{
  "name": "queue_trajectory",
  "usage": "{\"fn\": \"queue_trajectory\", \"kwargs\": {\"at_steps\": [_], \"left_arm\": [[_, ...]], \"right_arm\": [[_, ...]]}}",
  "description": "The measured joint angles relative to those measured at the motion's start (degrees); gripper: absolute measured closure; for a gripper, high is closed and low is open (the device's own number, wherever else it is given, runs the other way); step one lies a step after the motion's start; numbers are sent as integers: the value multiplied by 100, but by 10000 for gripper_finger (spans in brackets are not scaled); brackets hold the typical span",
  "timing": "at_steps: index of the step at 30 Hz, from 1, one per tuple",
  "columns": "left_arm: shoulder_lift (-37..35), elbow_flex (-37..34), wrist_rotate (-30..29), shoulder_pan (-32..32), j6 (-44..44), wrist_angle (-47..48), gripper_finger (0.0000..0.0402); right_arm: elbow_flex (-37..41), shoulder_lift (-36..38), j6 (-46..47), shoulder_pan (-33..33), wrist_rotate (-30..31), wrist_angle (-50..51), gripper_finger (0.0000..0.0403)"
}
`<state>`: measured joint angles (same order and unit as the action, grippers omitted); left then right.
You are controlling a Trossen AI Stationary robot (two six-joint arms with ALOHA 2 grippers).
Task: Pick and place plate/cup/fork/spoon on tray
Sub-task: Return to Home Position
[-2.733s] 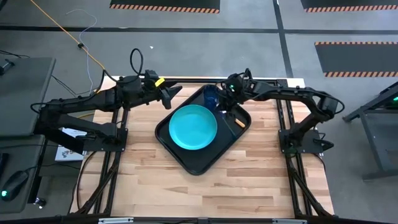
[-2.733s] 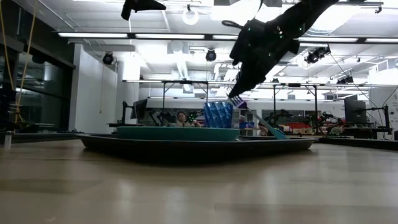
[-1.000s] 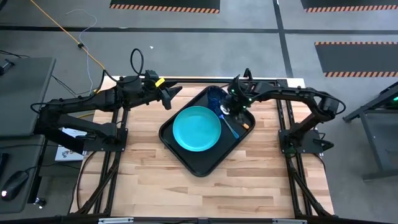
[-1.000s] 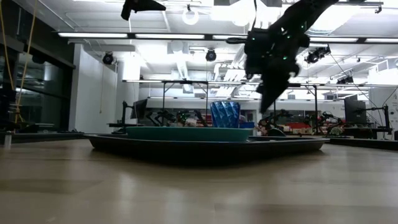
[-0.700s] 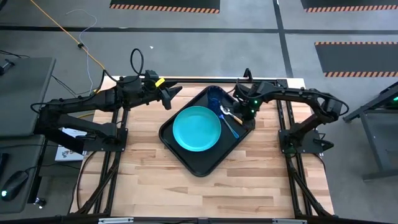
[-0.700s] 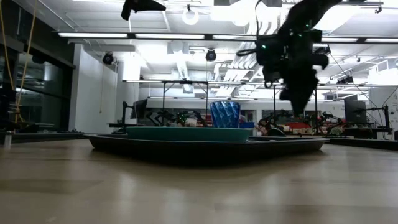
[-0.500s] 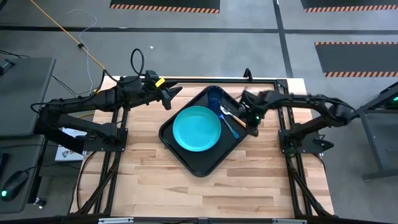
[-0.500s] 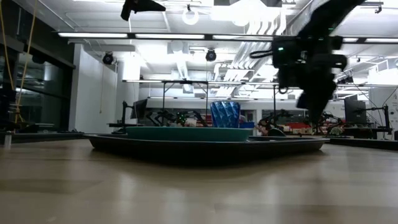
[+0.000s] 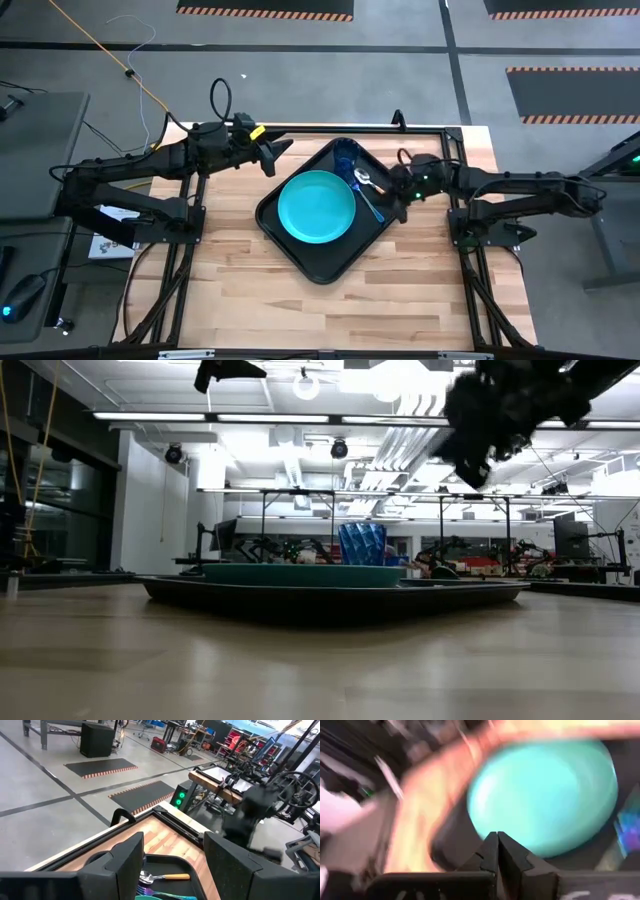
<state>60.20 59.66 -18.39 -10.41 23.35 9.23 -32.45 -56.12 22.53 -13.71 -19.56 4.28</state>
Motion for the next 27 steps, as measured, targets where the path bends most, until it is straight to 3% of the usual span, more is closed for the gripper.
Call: {"fn": "queue_trajectory", "kwargs": {"at_steps": [6,8,15,27], "left_arm": [[0,0,38,0,0,1,206],[0,0,55,0,0,3,206],[0,0,179,0,0,3,206],[0,0,179,0,0,1,206]], "right_arm": [[-10,-196,594,2,-17,-2200,403],[-107,-241,594,2,-16,-2450,403],[-535,-282,291,2,-14,-2351,403],[-586,-284,292,2,-14,-2285,403]]}}
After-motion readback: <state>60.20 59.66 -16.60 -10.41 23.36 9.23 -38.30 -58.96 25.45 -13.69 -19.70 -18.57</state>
